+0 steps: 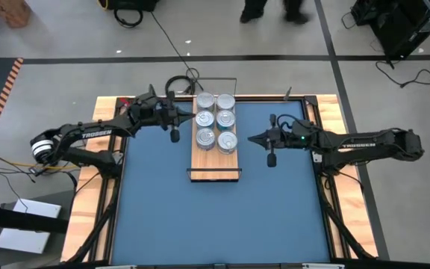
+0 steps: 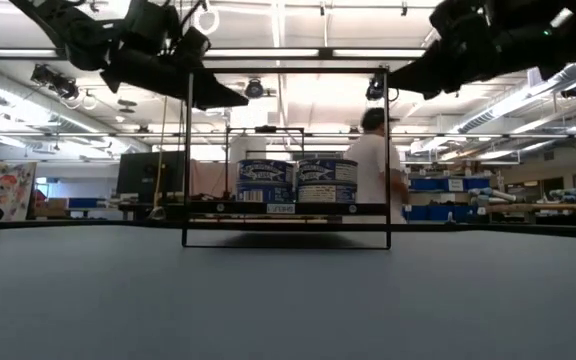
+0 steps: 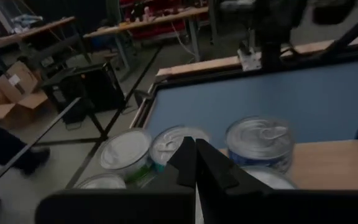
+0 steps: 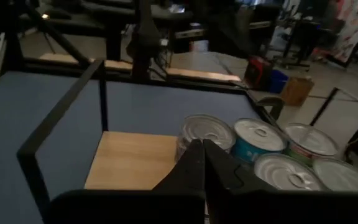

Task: Stack canned seafood by type on shelf
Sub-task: Return to Home Position

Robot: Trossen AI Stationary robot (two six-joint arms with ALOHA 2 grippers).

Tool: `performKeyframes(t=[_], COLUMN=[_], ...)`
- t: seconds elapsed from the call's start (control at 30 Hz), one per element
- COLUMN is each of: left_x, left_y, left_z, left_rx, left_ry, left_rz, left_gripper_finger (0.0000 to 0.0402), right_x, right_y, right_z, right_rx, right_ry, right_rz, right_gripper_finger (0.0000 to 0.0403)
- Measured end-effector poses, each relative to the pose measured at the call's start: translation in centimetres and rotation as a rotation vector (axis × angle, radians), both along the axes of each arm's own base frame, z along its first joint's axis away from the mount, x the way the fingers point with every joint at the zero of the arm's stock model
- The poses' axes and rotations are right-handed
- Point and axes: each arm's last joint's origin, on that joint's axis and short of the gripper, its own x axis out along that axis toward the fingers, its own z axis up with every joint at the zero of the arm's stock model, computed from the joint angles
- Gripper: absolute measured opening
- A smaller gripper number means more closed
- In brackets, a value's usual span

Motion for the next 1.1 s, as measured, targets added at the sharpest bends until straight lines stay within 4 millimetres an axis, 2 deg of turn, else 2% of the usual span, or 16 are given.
performKeyframes(t=[0.27,0.53,0.77,1.1], left_x=[-1.4,-2.0,-2.5,-3.6], left_y=[-1.7,-2.7,-3.2,-4.3], left_z=[-0.1,-1.4,-2.3,-1.5], left_rx=[0.007,-0.030,-0.054,-0.062], left_ry=[-0.143,-0.188,-0.210,-0.284], left_rz=[-0.022,-0.041,-0.035,-0.054], left_gripper_finger=[0.0003,0.0003,0.0003,0.0003], right_x=[-2.3,-4.2,-5.7,-7.2], right_y=[-0.4,-0.1,0.0,1.2], right_z=[-1.5,-3.2,-3.8,-4.9], right_rx=[-0.002,0.032,0.037,0.088], right_ry=[-0.049,-0.070,-0.117,-0.079], right_rz=[-0.049,-0.072,-0.205,-0.191], right_gripper_finger=[0.0000,0.0000,0.0000,0.0000])
